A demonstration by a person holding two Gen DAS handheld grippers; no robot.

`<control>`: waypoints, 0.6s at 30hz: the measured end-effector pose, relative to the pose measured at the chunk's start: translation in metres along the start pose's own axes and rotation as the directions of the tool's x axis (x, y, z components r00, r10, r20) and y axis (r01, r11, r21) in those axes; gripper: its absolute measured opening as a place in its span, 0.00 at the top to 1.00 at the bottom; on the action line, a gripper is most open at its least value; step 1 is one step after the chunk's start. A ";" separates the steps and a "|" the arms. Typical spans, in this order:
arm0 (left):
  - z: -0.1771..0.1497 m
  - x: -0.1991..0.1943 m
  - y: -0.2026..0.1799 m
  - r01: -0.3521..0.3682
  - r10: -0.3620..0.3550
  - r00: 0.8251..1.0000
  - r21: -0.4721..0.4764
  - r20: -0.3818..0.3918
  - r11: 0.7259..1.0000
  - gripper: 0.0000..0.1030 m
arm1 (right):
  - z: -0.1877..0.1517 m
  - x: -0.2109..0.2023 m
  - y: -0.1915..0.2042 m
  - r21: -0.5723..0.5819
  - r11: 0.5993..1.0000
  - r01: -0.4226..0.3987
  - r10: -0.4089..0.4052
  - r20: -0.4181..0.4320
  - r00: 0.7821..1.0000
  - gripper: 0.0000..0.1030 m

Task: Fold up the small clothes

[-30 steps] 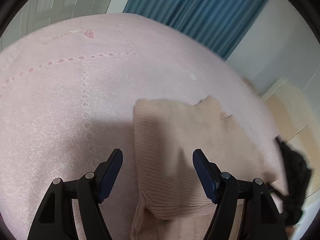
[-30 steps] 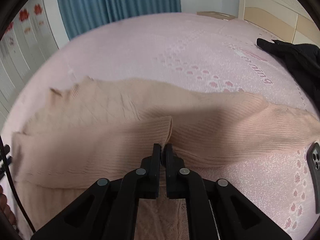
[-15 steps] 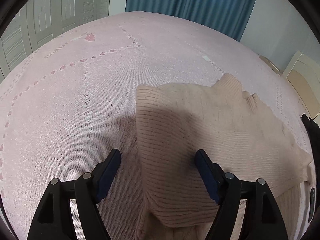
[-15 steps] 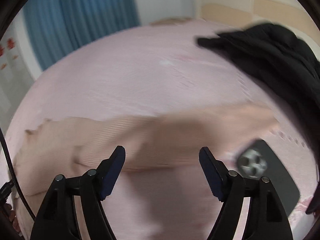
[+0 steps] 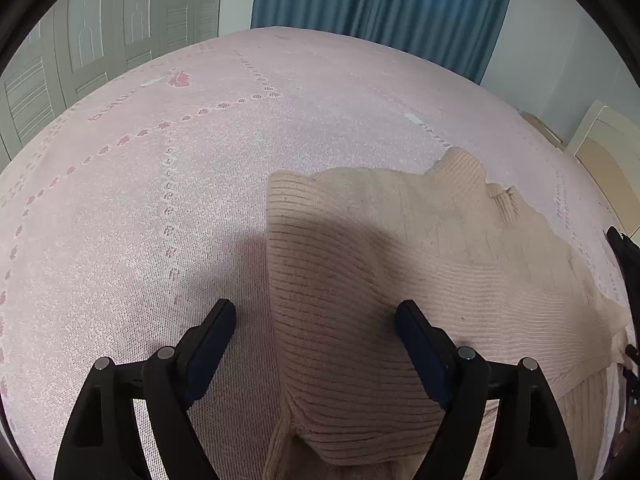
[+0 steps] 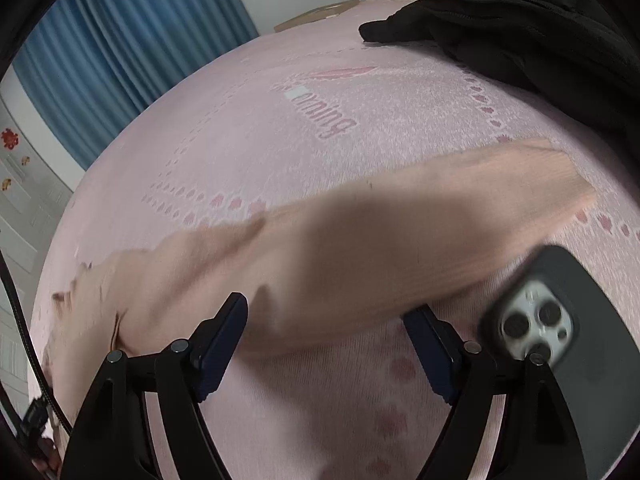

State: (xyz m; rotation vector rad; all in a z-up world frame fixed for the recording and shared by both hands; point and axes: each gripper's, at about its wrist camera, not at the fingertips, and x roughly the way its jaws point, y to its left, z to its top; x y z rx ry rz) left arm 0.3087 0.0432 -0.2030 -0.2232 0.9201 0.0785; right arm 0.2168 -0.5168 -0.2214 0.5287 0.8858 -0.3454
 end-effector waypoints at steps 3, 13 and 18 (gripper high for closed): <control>0.001 0.001 0.000 -0.004 0.004 1.000 0.003 0.001 1.000 0.20 | 0.012 0.000 -0.006 0.052 0.999 0.006 -0.008 0.033 0.999 0.28; 0.002 0.001 0.002 0.021 -0.021 1.000 -0.014 0.004 1.000 0.19 | 0.047 -0.011 -0.070 0.276 0.954 0.118 -0.152 0.104 0.983 0.69; 0.004 -0.002 0.005 0.039 -0.038 0.999 -0.034 0.011 0.999 0.19 | 0.055 -0.019 -0.070 0.216 0.967 0.132 -0.156 0.101 0.983 0.95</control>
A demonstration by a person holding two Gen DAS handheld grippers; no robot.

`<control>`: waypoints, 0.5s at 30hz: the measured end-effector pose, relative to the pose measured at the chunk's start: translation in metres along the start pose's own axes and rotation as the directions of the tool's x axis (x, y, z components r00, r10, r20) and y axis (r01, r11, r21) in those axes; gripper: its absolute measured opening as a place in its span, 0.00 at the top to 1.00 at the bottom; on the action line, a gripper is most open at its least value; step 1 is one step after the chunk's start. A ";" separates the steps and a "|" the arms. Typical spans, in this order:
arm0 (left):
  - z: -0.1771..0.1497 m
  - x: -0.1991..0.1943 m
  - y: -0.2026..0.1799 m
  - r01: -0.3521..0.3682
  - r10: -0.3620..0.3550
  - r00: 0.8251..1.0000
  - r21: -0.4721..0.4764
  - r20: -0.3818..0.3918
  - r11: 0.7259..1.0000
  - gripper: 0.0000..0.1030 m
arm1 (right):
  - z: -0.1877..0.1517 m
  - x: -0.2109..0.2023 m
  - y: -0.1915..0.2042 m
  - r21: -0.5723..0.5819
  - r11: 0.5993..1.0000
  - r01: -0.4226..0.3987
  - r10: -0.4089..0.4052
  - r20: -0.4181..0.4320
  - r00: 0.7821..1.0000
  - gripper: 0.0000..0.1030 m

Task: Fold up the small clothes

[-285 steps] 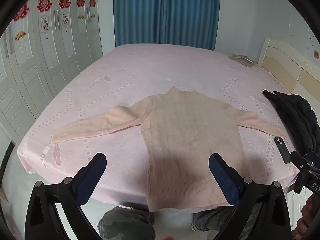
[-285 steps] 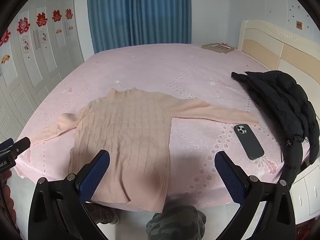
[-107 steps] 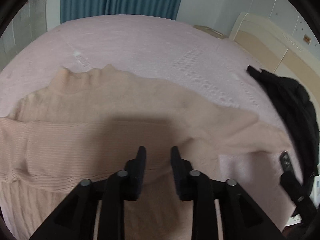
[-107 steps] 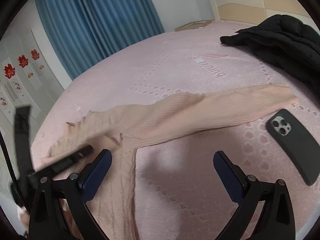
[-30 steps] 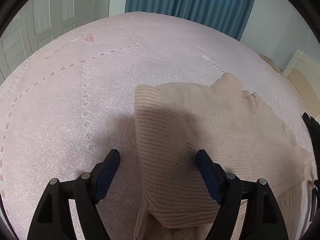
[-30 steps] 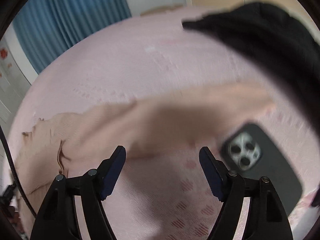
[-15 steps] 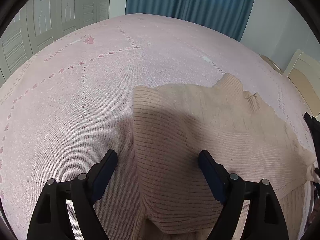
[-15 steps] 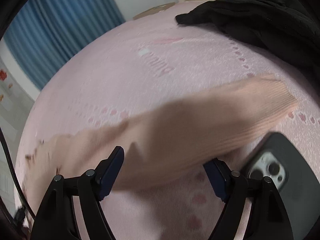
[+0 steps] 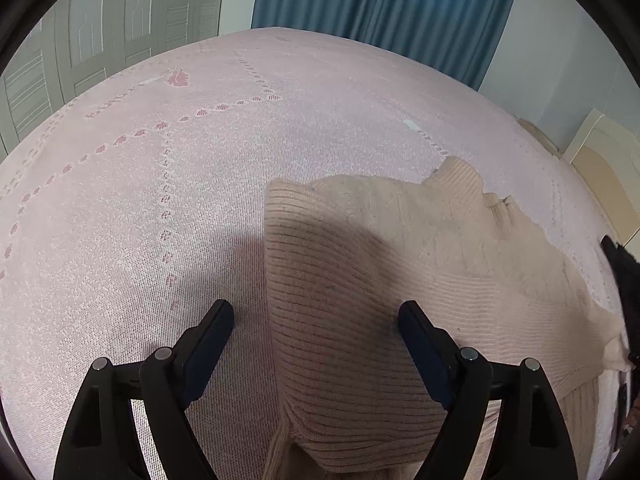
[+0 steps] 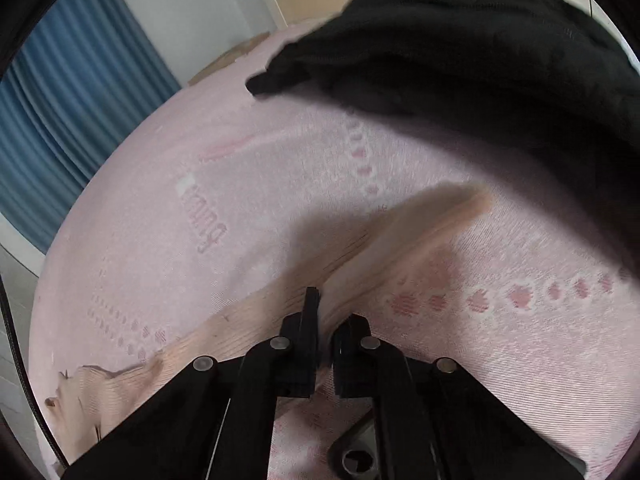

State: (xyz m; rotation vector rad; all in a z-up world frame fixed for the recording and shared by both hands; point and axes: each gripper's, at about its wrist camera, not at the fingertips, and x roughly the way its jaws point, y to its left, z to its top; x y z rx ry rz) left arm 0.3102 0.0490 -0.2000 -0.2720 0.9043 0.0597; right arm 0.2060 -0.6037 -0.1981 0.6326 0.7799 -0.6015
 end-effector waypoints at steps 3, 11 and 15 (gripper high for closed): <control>0.002 -0.006 0.011 0.024 -0.023 0.999 -0.057 0.025 0.998 0.19 | 0.004 -0.024 0.014 -0.043 0.999 0.013 -0.010 0.062 0.998 0.95; 0.006 -0.031 0.038 0.027 -0.018 0.995 -0.097 0.095 0.995 0.19 | -0.011 -0.116 0.116 -0.312 0.949 0.045 0.035 0.247 0.968 0.95; 0.010 -0.046 0.053 0.026 -0.012 0.992 -0.115 0.128 0.993 0.19 | -0.039 -0.161 0.188 -0.447 0.894 0.003 0.141 0.289 0.947 0.95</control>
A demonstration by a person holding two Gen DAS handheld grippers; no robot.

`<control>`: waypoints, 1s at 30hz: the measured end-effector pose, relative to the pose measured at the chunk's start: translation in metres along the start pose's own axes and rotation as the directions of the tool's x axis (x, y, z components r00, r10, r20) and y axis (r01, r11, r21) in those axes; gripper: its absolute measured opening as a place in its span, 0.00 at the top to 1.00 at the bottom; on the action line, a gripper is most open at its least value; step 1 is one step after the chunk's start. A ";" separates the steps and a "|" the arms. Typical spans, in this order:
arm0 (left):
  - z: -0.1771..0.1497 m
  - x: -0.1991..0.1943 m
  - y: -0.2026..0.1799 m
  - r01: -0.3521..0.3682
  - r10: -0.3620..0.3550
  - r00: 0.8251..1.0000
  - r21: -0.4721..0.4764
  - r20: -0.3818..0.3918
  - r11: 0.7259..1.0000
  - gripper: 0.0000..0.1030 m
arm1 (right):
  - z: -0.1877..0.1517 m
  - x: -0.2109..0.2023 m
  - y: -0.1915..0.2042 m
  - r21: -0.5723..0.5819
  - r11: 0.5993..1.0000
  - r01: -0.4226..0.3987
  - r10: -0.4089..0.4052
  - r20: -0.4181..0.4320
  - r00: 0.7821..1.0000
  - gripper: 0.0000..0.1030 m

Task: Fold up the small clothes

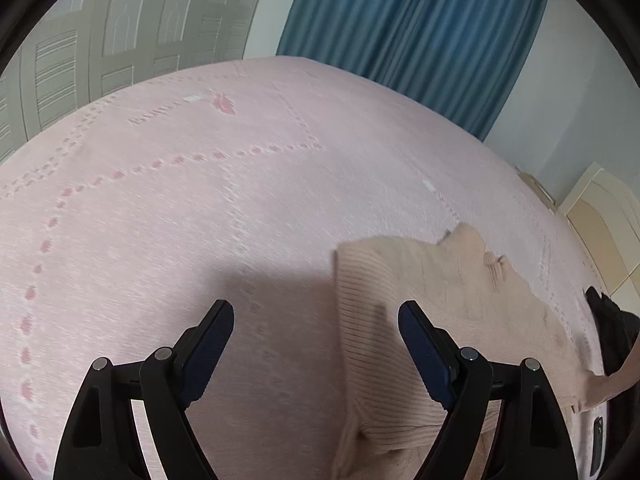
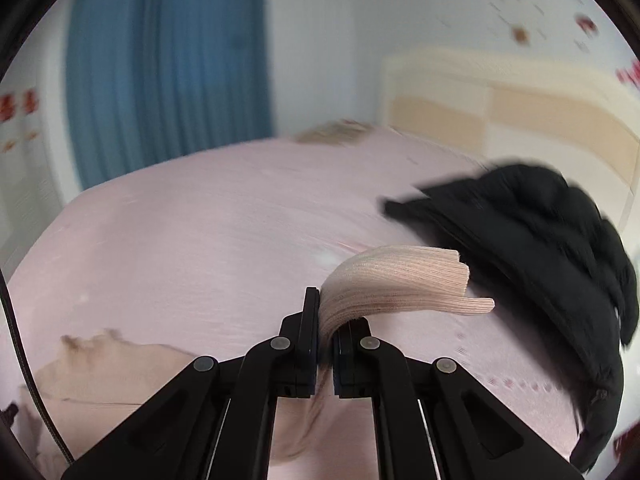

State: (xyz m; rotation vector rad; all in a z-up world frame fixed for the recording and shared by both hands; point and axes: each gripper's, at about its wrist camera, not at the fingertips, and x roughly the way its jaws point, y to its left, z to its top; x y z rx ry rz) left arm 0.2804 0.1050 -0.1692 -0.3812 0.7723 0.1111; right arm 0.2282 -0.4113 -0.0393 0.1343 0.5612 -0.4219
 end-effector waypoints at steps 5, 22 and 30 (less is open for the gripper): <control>0.012 -0.011 0.021 -0.113 0.114 0.991 -0.008 0.065 0.994 0.19 | 0.003 -0.045 0.120 -0.140 0.978 -0.157 0.161 0.020 0.987 0.95; 0.012 -0.011 0.025 0.167 -0.167 0.986 -0.015 -0.014 0.986 0.19 | -0.124 0.003 0.255 0.124 0.810 -0.573 0.575 -0.355 0.737 0.58; -0.006 0.003 -0.017 0.242 -0.237 0.966 0.039 -0.104 0.970 0.22 | -0.111 0.030 0.137 0.026 0.946 -0.322 0.319 -0.240 0.917 0.51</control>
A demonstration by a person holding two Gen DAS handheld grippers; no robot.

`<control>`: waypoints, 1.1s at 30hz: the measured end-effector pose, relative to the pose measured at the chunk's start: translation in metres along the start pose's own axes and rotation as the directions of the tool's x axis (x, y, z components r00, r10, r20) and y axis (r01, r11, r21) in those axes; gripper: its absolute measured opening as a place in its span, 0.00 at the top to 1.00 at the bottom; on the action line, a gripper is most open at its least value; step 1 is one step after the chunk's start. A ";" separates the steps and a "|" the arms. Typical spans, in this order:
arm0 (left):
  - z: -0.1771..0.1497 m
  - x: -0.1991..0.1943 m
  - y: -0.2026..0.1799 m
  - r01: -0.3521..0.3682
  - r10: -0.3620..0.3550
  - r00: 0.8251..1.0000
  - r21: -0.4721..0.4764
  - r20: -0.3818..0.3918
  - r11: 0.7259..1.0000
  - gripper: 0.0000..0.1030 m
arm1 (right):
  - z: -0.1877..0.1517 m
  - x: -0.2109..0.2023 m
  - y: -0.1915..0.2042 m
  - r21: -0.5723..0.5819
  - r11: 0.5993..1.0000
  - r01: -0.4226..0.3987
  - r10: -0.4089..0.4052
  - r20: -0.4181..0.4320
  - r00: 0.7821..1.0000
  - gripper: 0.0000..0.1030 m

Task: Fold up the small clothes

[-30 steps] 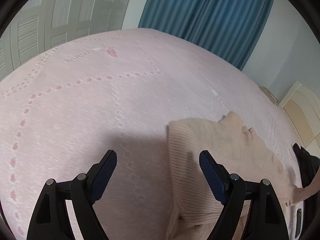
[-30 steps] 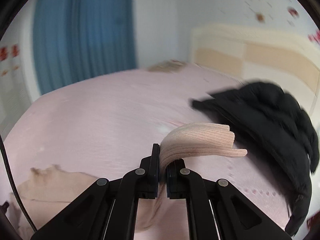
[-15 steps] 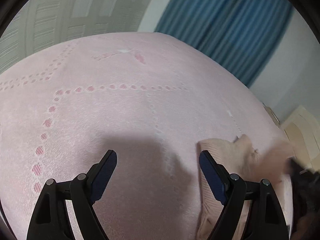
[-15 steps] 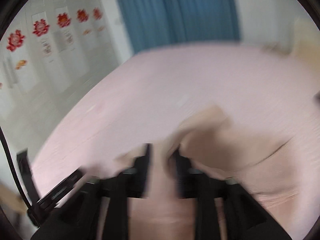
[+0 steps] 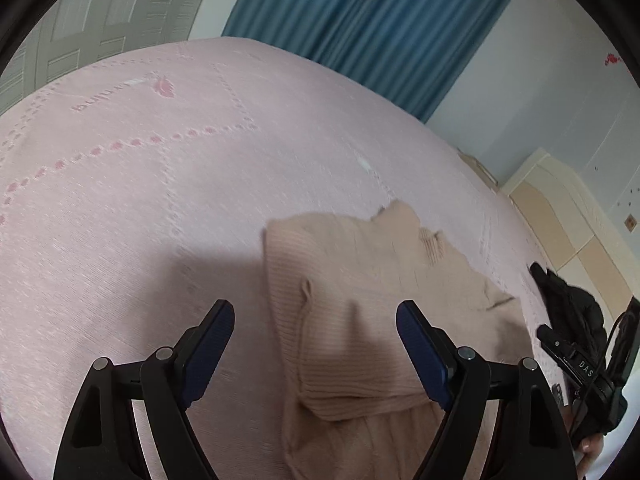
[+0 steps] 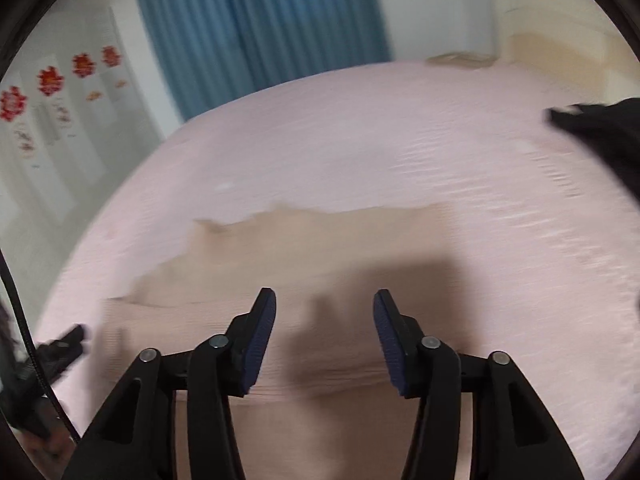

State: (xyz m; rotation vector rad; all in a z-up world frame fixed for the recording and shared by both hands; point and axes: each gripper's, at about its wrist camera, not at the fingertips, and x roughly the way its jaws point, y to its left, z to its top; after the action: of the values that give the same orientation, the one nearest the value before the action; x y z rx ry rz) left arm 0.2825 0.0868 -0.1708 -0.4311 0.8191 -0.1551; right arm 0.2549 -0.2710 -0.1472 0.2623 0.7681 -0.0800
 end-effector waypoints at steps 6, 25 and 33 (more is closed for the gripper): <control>-0.010 0.010 -0.012 -0.098 0.098 0.995 0.027 0.012 0.995 0.22 | -0.019 0.009 -0.063 0.033 0.987 0.159 -0.155 -0.096 0.983 0.51; -0.009 0.008 0.012 -0.130 0.135 0.989 -0.094 0.057 0.987 0.22 | -0.022 0.042 -0.089 0.174 0.982 0.075 -0.043 -0.182 0.982 0.66; -0.010 0.025 -0.008 -0.129 0.129 0.992 -0.023 0.005 0.991 0.22 | -0.020 0.013 -0.093 0.129 0.992 -0.006 0.021 -0.112 0.993 0.61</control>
State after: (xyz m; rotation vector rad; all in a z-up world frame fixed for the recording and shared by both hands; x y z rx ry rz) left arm 0.2923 0.0691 -0.1899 -0.3983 0.8404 -0.0247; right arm 0.2351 -0.3553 -0.1894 0.3974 0.8756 -0.1029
